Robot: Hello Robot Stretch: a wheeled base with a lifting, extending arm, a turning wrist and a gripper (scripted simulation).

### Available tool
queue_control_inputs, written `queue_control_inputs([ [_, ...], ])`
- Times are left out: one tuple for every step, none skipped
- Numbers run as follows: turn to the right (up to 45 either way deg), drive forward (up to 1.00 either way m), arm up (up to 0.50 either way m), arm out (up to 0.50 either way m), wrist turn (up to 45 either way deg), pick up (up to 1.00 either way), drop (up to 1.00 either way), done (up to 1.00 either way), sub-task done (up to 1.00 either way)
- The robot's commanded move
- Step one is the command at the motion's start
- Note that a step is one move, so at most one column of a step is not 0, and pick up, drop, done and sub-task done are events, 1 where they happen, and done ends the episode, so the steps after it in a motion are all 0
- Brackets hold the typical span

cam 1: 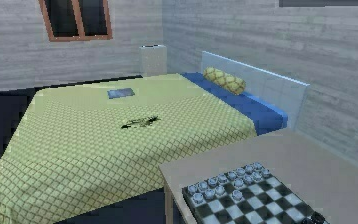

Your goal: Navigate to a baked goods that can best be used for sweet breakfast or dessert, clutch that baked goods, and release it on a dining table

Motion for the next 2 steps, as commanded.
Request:
queue_control_inputs([
  [0.0, 0.0, -0.32, 0.0, 0.0, 0.0, 0.0, 0.0, 0.0],
  [0.0, 0.0, 0.0, 0.0, 0.0, 0.0, 1.0, 0.0, 0.0],
])
